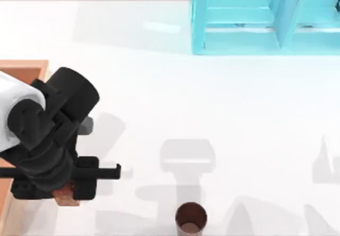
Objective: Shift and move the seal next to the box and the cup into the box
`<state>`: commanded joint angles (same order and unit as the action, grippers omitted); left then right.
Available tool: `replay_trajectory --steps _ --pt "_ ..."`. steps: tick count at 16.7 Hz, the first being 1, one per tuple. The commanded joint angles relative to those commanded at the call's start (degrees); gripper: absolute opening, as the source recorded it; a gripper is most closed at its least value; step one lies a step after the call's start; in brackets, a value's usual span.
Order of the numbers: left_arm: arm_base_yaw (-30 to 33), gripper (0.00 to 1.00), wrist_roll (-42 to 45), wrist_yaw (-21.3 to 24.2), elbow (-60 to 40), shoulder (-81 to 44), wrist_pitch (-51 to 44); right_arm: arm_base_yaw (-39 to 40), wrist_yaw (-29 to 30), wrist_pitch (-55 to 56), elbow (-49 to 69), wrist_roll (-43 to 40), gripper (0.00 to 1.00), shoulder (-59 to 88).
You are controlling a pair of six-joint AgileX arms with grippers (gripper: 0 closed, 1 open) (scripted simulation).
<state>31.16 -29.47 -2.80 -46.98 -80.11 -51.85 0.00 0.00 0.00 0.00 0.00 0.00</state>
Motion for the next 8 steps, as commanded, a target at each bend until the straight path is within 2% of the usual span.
replay_trajectory --steps 7,8 --pt "0.00 0.98 0.00 0.00 0.00 0.00 0.00 0.00 0.00 0.00 0.00 0.00 1.00 0.00" --pt "0.00 1.00 0.00 0.00 0.00 0.00 0.00 0.00 0.00 0.00 0.00 0.00 1.00 0.00"
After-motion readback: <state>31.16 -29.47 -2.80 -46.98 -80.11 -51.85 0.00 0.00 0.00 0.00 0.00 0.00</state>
